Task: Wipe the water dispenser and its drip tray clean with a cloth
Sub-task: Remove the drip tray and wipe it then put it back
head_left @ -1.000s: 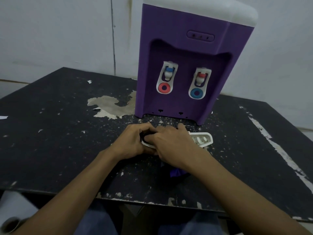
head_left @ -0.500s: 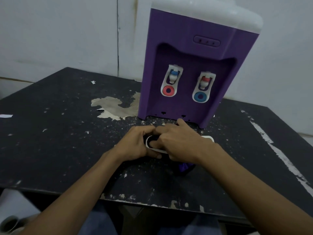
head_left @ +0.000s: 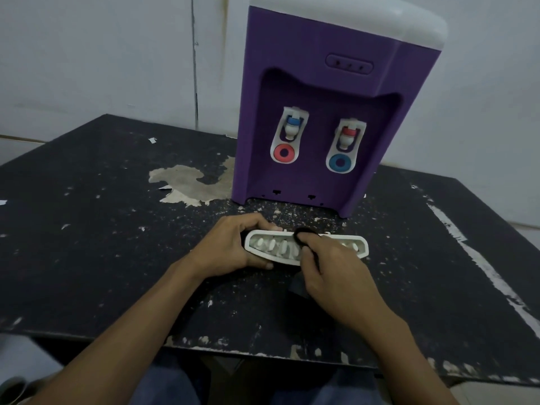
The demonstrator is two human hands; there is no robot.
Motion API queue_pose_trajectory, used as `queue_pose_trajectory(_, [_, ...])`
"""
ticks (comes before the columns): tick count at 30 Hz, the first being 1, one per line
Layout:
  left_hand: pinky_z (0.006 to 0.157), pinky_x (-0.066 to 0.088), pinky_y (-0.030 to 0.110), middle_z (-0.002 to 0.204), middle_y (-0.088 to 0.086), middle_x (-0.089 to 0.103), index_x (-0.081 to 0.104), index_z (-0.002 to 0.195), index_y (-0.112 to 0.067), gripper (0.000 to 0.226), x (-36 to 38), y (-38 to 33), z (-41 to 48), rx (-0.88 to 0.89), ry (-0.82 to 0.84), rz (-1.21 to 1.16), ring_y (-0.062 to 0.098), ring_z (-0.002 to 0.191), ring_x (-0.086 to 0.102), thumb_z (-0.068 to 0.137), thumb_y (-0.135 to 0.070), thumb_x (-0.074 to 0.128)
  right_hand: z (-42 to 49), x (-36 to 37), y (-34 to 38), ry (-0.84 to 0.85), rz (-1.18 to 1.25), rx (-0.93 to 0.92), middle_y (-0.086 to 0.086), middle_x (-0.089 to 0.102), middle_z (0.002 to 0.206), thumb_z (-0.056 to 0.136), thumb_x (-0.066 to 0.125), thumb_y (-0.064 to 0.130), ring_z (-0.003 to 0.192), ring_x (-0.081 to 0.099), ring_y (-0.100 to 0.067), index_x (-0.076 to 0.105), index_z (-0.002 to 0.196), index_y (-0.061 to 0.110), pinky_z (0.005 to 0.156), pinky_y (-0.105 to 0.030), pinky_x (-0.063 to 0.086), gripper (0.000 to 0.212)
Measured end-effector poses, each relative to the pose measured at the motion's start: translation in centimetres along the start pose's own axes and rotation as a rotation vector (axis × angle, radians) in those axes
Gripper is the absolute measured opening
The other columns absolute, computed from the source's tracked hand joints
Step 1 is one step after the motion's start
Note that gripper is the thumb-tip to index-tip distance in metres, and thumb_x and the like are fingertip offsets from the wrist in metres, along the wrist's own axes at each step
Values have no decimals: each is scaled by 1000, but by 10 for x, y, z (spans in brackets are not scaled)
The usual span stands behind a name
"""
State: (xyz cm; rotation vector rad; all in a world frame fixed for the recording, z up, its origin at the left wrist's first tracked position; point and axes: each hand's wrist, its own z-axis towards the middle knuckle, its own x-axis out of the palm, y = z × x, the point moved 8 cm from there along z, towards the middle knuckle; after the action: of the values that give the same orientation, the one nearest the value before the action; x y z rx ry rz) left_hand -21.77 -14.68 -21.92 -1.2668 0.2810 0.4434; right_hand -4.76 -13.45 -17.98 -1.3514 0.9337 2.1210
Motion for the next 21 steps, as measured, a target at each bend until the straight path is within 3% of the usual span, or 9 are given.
queue_pose_trajectory(5, [79,58,33,100,-6,75,71,96,-28,47,-1,-1,0,2,-11,11,12,91,72,60,-14,97,11,10,32,126,90,-92,5,66,96,99,41,32,87,59,-21,56,120,31,68,-38,44,25])
queue_pose_trajectory(8, [86,57,43,105,-3,76,71,98,-30,46,-2,-1,0,14,-13,-1,16,97,72,61,-17,96,14,23,37,156,12,-99,-1,64,103,99,40,32,95,58,-27,52,124,32,66,-36,33,28])
queue_pose_trajectory(11, [87,57,41,106,-4,76,72,101,-29,48,-2,-1,0,13,-13,-2,14,97,72,62,-14,95,15,21,36,133,-56,-60,-2,64,107,100,40,32,98,60,-28,50,131,32,65,-35,32,32])
queue_pose_trajectory(17, [77,56,43,93,-3,75,70,95,-18,38,-3,3,1,24,-10,48,17,86,71,65,-8,92,27,26,61,183,-339,-124,-6,63,110,101,43,24,87,60,-27,54,117,17,66,-35,29,20])
queue_pose_trajectory(21, [76,57,43,92,-3,74,70,97,-17,38,-2,3,0,39,-15,77,19,85,71,65,-6,89,34,27,61,261,-328,-90,-9,63,116,101,45,23,103,61,-31,53,120,14,71,-36,32,23])
